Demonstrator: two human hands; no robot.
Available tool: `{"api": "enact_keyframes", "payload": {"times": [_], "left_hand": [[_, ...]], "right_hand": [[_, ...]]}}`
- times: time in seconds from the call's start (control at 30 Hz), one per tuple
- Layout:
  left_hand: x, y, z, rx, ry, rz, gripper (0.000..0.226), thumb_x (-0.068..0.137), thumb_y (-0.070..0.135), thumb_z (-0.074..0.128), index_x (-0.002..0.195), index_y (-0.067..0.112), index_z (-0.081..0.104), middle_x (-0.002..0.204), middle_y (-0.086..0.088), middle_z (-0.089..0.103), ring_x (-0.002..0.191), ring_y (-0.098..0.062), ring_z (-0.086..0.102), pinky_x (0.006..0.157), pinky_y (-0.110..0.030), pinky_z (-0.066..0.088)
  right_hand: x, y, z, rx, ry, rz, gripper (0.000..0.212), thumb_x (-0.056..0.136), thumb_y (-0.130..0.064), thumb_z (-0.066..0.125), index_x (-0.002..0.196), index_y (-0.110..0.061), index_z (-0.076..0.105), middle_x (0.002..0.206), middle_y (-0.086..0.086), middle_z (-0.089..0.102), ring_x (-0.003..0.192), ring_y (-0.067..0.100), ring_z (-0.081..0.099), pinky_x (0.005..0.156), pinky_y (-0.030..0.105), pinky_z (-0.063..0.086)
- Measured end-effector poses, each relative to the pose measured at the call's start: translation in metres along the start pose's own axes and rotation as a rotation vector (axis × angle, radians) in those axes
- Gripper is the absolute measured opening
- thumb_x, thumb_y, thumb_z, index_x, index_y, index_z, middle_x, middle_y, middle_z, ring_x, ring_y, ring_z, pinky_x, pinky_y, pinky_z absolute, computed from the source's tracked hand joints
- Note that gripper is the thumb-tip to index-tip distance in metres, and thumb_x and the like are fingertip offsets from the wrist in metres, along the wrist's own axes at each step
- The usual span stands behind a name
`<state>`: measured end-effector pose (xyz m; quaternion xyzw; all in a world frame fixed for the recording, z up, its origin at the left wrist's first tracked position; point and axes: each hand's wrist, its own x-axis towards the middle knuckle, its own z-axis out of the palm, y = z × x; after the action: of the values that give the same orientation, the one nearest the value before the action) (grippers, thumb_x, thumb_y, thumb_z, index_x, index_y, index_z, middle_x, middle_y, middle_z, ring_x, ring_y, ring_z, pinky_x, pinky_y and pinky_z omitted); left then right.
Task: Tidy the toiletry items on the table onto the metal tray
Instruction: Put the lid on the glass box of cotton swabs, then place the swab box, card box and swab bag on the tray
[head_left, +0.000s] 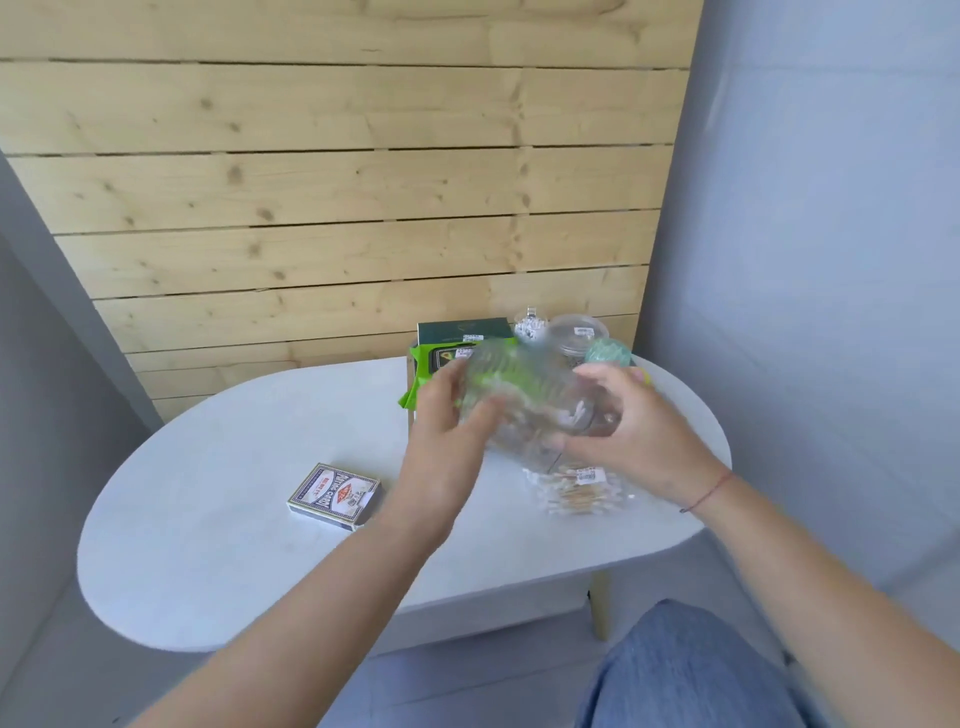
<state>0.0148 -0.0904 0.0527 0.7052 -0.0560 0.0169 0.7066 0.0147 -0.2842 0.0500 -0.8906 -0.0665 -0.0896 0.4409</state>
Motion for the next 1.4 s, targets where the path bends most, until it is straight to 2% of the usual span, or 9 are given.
{"api": "enact_keyframes", "payload": {"times": [0.17, 0.33, 0.43, 0.53, 0.67, 0.87, 1.0, 1.17, 1.4], "left_hand": [[0.077, 0.027, 0.067, 0.288, -0.161, -0.040, 0.052, 0.089, 0.039, 0.049, 0.137, 0.019, 0.043, 0.133, -0.003, 0.034, 0.122, -0.019, 0.041, 0.101, -0.032, 0.035], [0.137, 0.018, 0.092, 0.376, -0.269, -0.231, 0.046, 0.094, 0.029, 0.041, 0.132, 0.002, 0.043, 0.130, -0.017, 0.048, 0.120, -0.035, 0.046, 0.084, -0.031, 0.035], [0.156, 0.007, 0.096, 0.435, -0.306, -0.289, 0.022, 0.097, 0.017, 0.034, 0.089, 0.003, 0.049, 0.085, -0.013, 0.044, 0.088, -0.025, 0.039, 0.076, -0.029, 0.029], [0.166, -0.004, 0.099, 0.445, -0.293, -0.334, 0.024, 0.095, 0.022, 0.034, 0.087, 0.005, 0.050, 0.088, -0.013, 0.040, 0.081, -0.022, 0.035, 0.074, -0.032, 0.030], [0.174, -0.010, 0.105, 0.506, -0.246, -0.368, 0.029, 0.092, 0.033, 0.038, 0.078, 0.009, 0.045, 0.067, -0.004, 0.038, 0.060, -0.019, 0.033, 0.058, -0.028, 0.027], [0.188, -0.023, 0.113, 0.549, -0.283, -0.401, 0.035, 0.094, 0.041, 0.036, 0.100, 0.009, 0.049, 0.080, -0.006, 0.046, 0.075, -0.022, 0.043, 0.072, -0.030, 0.035], [0.189, -0.022, 0.112, 0.577, -0.311, -0.396, 0.028, 0.098, 0.035, 0.033, 0.105, 0.012, 0.047, 0.063, -0.003, 0.031, 0.056, -0.017, 0.030, 0.054, -0.026, 0.027], [0.189, -0.019, 0.113, 0.569, -0.299, -0.389, 0.030, 0.096, 0.027, 0.037, 0.070, 0.014, 0.044, 0.063, -0.002, 0.032, 0.056, -0.015, 0.028, 0.054, -0.028, 0.025], [0.174, -0.008, 0.095, 0.441, -0.234, -0.178, 0.030, 0.089, 0.015, 0.046, 0.060, 0.017, 0.042, 0.059, 0.001, 0.036, 0.053, -0.015, 0.030, 0.049, -0.026, 0.023]], "right_hand": [[0.017, 0.012, -0.033, -0.067, 0.334, 0.208, 0.061, 0.050, -0.056, 0.072, 0.101, -0.030, 0.050, 0.100, -0.011, 0.063, 0.091, 0.016, 0.064, 0.078, 0.038, 0.054], [0.045, 0.027, -0.003, -0.173, 0.395, 0.399, 0.060, 0.063, -0.051, 0.075, 0.102, -0.014, 0.049, 0.100, 0.003, 0.063, 0.087, 0.028, 0.064, 0.067, 0.034, 0.050], [0.057, 0.038, 0.018, -0.230, 0.437, 0.412, 0.067, 0.067, -0.050, 0.074, 0.114, -0.010, 0.047, 0.111, 0.007, 0.061, 0.096, 0.031, 0.062, 0.066, 0.030, 0.042], [0.064, 0.047, 0.034, -0.283, 0.411, 0.428, 0.065, 0.073, -0.045, 0.072, 0.117, -0.008, 0.043, 0.116, 0.010, 0.056, 0.097, 0.032, 0.061, 0.064, 0.033, 0.043], [0.067, 0.055, 0.045, -0.354, 0.351, 0.404, 0.064, 0.079, -0.036, 0.070, 0.128, -0.010, 0.036, 0.124, 0.012, 0.049, 0.100, 0.034, 0.060, 0.070, 0.038, 0.049], [0.070, 0.068, 0.055, -0.483, 0.244, 0.357, 0.047, 0.090, -0.021, 0.059, 0.131, -0.016, 0.038, 0.128, 0.010, 0.043, 0.101, 0.033, 0.059, 0.077, 0.038, 0.047], [0.073, 0.072, 0.054, -0.591, 0.280, 0.316, 0.041, 0.088, -0.008, 0.057, 0.126, -0.018, 0.045, 0.127, 0.008, 0.041, 0.092, 0.031, 0.057, 0.067, 0.036, 0.044], [0.079, 0.079, 0.047, -0.665, 0.324, 0.293, 0.031, 0.085, -0.007, 0.061, 0.114, -0.015, 0.052, 0.122, 0.008, 0.041, 0.084, 0.030, 0.058, 0.058, 0.033, 0.041], [0.071, 0.070, 0.038, -0.583, 0.318, 0.238, 0.033, 0.086, -0.011, 0.059, 0.118, -0.013, 0.052, 0.124, 0.009, 0.043, 0.097, 0.032, 0.057, 0.070, 0.039, 0.048]]}}
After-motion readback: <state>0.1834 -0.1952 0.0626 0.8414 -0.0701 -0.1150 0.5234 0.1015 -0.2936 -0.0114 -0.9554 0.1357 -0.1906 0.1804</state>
